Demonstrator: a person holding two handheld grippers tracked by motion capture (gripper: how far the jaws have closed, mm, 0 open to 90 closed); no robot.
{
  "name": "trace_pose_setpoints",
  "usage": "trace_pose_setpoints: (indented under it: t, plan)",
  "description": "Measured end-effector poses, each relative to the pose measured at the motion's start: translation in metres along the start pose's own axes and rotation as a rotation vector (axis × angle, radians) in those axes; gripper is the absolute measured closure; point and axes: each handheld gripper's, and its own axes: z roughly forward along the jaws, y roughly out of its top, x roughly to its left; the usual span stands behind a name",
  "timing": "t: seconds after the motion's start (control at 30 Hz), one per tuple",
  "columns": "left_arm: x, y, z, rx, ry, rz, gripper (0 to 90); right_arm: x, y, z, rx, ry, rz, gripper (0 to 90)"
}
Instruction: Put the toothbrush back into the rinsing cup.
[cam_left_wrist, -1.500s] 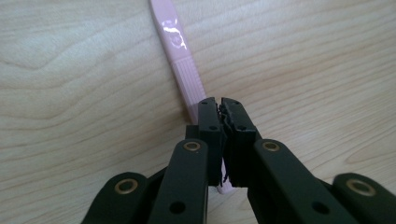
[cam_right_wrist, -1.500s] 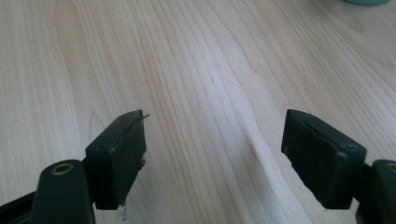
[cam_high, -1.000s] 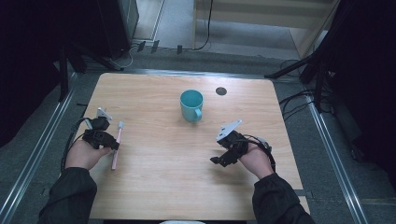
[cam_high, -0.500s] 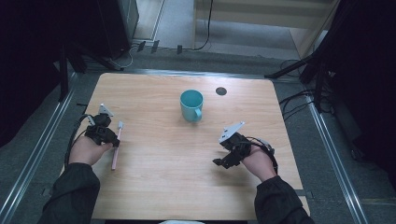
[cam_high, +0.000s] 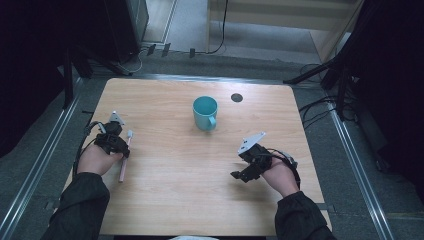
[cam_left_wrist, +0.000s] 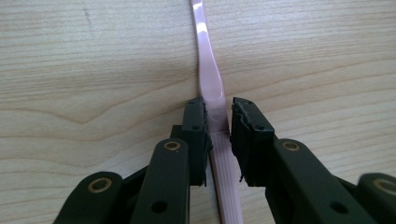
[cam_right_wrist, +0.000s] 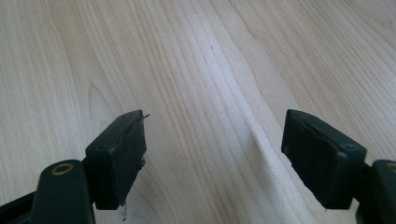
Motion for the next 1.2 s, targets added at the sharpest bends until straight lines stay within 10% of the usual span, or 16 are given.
trace_pose_setpoints:
  t: [1.2]
  plan:
    - [-0.0091,0.0039,0.0039,0.019,0.044,0.084,79.6,0.0011,-0.0016,0.0018,0.018,0.013,-0.001,21.9]
